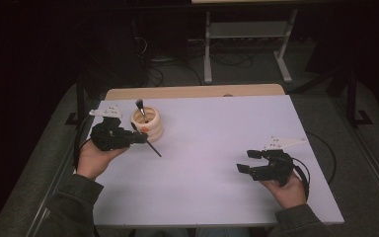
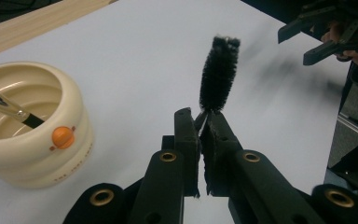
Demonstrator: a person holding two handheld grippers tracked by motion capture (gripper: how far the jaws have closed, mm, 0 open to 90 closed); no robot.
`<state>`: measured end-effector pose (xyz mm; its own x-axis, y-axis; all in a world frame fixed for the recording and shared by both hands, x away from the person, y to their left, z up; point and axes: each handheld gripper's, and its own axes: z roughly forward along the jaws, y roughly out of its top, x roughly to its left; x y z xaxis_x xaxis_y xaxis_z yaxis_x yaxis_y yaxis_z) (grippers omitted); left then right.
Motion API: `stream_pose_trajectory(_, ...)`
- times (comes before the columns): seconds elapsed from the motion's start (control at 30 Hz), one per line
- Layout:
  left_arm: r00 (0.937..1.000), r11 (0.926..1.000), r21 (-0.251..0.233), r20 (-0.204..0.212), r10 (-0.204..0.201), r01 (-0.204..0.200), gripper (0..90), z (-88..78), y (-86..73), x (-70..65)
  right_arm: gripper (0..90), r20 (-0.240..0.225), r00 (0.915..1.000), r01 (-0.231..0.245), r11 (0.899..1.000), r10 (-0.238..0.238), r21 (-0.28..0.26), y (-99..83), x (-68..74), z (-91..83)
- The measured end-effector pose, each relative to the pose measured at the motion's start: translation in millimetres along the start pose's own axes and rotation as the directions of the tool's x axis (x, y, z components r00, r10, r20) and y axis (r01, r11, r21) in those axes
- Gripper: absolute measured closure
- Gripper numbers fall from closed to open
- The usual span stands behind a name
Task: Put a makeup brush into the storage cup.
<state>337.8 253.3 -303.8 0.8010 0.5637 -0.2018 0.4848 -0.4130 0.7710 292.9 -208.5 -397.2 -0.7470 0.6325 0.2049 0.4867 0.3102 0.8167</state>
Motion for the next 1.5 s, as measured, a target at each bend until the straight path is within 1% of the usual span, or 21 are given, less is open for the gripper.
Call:
stream_pose_trajectory(0.07,0.9999,0.9999,-0.004,0.001,-0.011,0.011,85.1,-2.5,0.9,1.8,29.4,0.005,1.0,0.001,1.0,-0.001,-0.006,-0.6,0.0,-2.1)
stream_pose_trajectory(0.13,0.9999,0.9999,-0.005,-0.004,-0.011,0.011,85.1,-5.8,2.4,3.9,29.4,0.007,1.0,0.002,1.0,-0.002,-0.009,-1.2,-0.1,-2.9)
stream_pose_trajectory(0.33,0.9996,0.9995,-0.017,-0.009,-0.027,0.027,85.1,-12.4,9.2,10.2,29.4,0.016,0.9999,0.005,1.0,-0.005,0.004,-2.7,0.1,-3.1)
stream_pose_trajectory(0.47,0.9993,0.9996,-0.013,-0.028,-0.024,0.023,85.1,-18.4,16.0,14.0,29.4,0.021,0.9998,0.004,1.0,-0.005,0.011,-3.2,0.6,-3.3)
stream_pose_trajectory(0.63,0.9983,0.9992,-0.02,-0.047,-0.035,0.034,85.1,-25.7,26.8,21.4,29.5,0.025,0.9997,0.008,1.0,-0.008,0.012,-3.5,-0.5,-3.6)
stream_pose_trajectory(0.87,0.9959,0.9991,-0.024,-0.083,-0.036,0.034,85.1,-34.7,43.3,27.8,29.6,0.027,0.9996,0.007,1.0,-0.008,0.013,-2.9,0.6,-4.1)
stream_pose_trajectory(1.03,0.9939,0.9993,-0.018,-0.104,-0.036,0.034,85.1,-36.7,54.6,32.5,29.6,0.029,0.9996,0.004,1.0,-0.004,0.004,-2.6,0.1,-5.4)
stream_pose_trajectory(1.13,0.9929,0.9989,-0.023,-0.111,-0.043,0.041,85.1,-37.5,58.3,34.2,29.6,0.029,0.9996,0.004,1.0,-0.004,0.005,-2.5,-0.1,-5.4)
stream_pose_trajectory(1.17,0.9917,0.9988,-0.021,-0.12,-0.046,0.044,85.1,-38.1,62.6,37.2,29.5,0.031,0.9995,0.005,1.0,-0.005,0.005,-2.5,-0.5,-6.0)
stream_pose_trajectory(1.3,0.9891,0.9986,-0.021,-0.138,-0.05,0.047,85.1,-39.3,67.3,40.8,29.6,0.029,0.9996,0.003,1.0,-0.003,0.003,-2.6,-1.2,-6.7)
stream_pose_trajectory(1.4,0.9875,0.9984,-0.03,-0.149,-0.051,0.047,85.1,-41.4,69.5,43.4,29.7,0.027,0.9996,0.004,1.0,-0.005,0.004,-2.5,-1.4,-5.9)
stream_pose_trajectory(1.5,0.9852,0.9974,-0.041,-0.158,-0.065,0.06,85.1,-43.4,71.6,48.1,29.7,0.023,0.9997,0.004,1.0,-0.004,0.007,-3.4,-2.4,-5.2)
